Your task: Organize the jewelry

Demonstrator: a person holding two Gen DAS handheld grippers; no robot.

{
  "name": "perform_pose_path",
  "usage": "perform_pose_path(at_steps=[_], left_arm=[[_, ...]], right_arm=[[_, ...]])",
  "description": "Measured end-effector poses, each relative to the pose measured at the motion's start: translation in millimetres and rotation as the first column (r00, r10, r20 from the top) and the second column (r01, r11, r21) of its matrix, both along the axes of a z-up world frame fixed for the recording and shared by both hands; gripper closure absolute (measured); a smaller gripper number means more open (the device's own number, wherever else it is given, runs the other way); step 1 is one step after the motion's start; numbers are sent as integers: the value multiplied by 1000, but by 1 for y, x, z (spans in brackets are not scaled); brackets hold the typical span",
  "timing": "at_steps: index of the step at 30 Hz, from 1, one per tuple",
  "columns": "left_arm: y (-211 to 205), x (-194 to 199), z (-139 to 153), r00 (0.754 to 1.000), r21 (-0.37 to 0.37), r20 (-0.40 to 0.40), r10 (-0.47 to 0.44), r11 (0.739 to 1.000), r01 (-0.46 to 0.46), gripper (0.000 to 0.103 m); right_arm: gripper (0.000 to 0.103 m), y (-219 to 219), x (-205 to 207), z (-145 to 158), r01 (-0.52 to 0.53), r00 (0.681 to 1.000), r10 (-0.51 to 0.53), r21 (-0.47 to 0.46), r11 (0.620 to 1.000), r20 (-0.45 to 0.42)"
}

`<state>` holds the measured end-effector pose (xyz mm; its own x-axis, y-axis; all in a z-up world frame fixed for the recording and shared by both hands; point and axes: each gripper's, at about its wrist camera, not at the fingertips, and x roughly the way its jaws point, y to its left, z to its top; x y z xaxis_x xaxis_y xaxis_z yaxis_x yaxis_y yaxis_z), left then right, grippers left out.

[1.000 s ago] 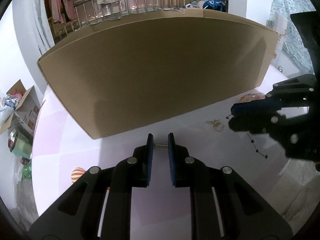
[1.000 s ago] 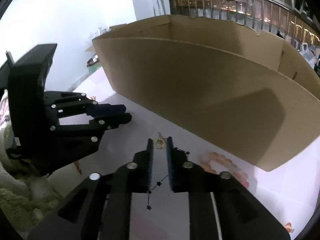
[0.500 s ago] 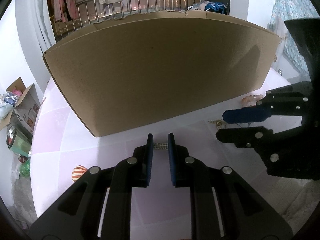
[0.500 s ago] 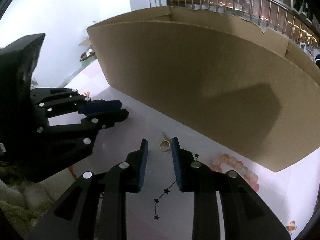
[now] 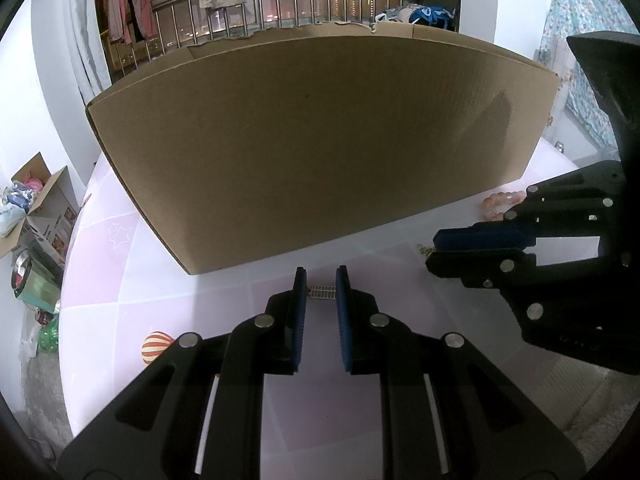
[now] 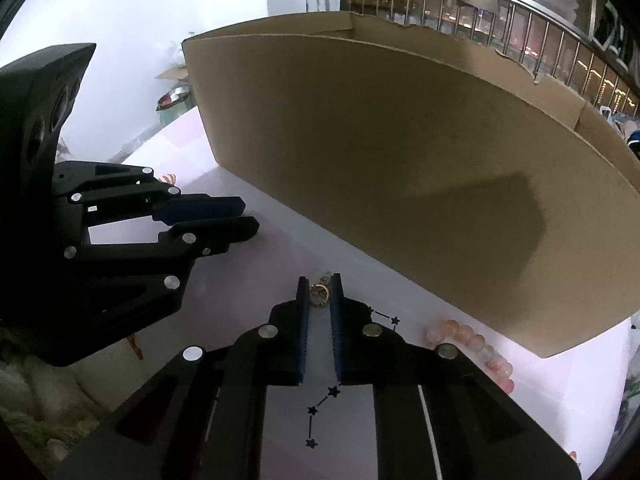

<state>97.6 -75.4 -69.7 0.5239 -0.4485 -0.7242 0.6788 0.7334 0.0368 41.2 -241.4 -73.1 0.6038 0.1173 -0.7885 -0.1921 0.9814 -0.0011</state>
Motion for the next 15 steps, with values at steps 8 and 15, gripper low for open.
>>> perform_pose_path(at_steps=[8, 15], left_arm=[[0, 1, 0, 1000, 0, 0, 0, 1000, 0, 89], [0, 1, 0, 1000, 0, 0, 0, 1000, 0, 89]], right_arm=[[100, -2, -2, 4, 0, 1000, 0, 28, 1000, -5], [100, -5, -8, 9, -18, 1000, 20, 87, 996, -24]])
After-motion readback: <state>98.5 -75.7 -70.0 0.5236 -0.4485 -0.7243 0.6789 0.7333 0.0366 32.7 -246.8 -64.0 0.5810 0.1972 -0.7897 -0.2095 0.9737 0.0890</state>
